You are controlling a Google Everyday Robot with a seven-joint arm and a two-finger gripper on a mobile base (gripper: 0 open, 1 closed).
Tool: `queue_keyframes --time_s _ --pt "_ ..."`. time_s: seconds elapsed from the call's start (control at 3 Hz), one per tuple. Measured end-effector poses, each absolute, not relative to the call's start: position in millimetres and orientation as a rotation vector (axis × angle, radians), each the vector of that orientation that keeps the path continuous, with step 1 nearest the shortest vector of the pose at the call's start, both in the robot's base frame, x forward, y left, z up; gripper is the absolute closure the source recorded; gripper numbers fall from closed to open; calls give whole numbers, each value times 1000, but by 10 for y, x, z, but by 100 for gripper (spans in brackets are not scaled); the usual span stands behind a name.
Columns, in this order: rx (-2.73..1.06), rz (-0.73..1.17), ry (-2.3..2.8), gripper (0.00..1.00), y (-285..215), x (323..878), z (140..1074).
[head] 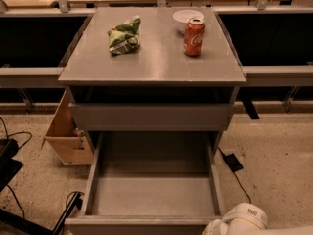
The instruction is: Close middle drawer
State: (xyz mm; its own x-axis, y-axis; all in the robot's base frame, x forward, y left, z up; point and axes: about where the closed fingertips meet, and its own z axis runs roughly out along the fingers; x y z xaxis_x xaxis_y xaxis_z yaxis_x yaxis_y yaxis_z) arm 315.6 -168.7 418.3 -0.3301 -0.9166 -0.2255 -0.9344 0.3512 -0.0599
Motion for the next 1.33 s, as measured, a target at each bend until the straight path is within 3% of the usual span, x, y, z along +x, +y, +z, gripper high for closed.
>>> queue_keyframes --time_s 0.33,1.33 --pt "-1627 174 2325 100 -1531 3415 3852" --pt "-1534 115 2091 100 -1142 4430 3919"
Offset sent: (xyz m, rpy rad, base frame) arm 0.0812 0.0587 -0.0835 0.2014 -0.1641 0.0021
